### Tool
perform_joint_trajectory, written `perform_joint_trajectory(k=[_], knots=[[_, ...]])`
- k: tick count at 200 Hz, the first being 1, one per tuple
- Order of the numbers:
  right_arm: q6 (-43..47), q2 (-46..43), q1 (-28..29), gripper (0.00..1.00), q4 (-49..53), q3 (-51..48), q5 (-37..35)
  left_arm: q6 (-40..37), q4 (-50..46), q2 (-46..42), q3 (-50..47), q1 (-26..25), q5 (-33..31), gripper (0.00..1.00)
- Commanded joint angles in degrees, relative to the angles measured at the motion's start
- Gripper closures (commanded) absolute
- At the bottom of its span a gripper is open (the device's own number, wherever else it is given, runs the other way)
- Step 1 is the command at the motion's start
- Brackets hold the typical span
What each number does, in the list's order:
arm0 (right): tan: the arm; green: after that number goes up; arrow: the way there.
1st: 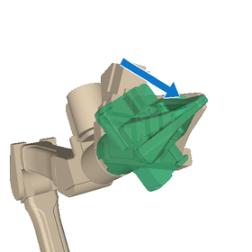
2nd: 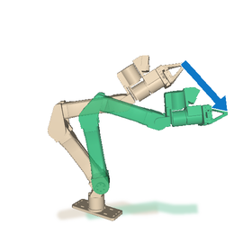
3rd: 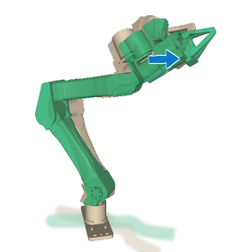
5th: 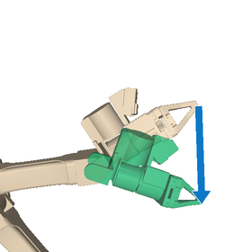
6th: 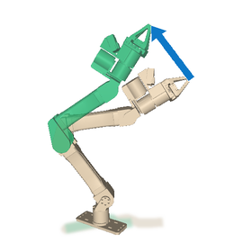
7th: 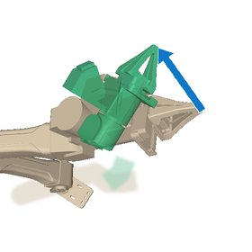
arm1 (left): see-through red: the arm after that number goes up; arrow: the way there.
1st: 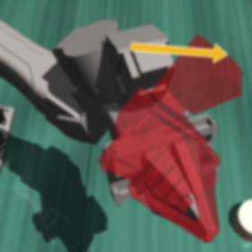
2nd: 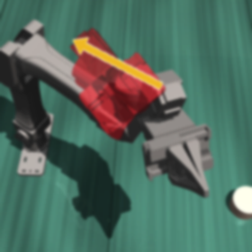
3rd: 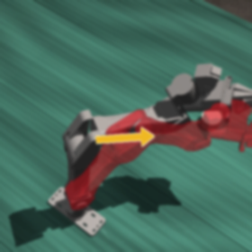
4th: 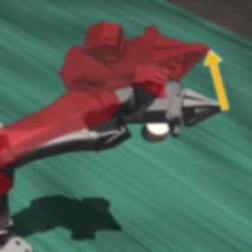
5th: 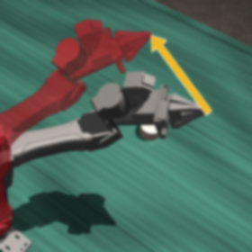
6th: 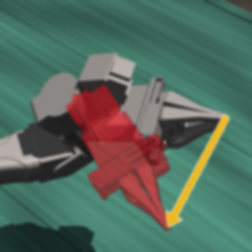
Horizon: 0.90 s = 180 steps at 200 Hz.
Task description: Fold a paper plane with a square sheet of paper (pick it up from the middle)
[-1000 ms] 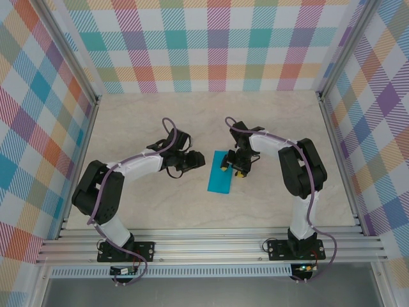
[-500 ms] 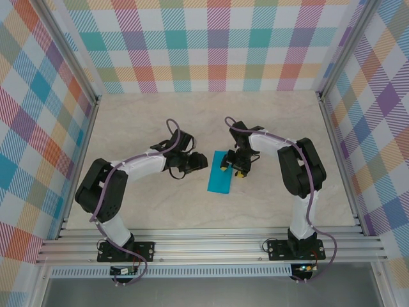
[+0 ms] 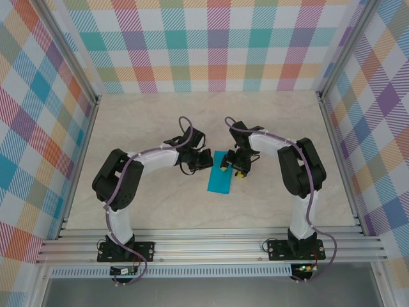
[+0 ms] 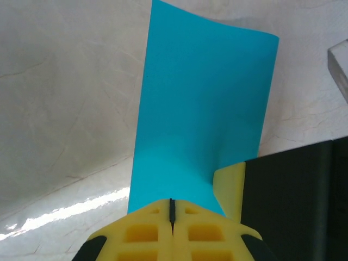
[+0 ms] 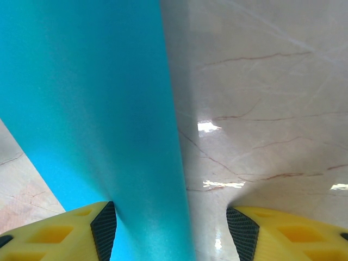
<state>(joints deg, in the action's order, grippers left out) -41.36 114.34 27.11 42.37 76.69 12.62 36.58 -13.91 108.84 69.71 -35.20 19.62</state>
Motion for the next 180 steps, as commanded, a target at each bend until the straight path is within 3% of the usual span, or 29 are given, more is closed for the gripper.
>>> perform_joint_trajectory(k=[1,112,180], knots=[[0.58,6.28,-0.11,0.38,0.24,-3.30,-6.30,-0.10,-3.54,2.34,3.10,-0.96,-0.78,1.00],[0.52,6.17,-0.13,0.38,0.15,-3.43,-6.03,-0.56,-2.78,8.34,5.95,-1.63,0.18,1.00],[1.24,3.60,-0.17,0.35,-0.37,-1.71,-3.72,-1.72,-3.32,8.76,2.64,-1.71,-1.03,1.00]])
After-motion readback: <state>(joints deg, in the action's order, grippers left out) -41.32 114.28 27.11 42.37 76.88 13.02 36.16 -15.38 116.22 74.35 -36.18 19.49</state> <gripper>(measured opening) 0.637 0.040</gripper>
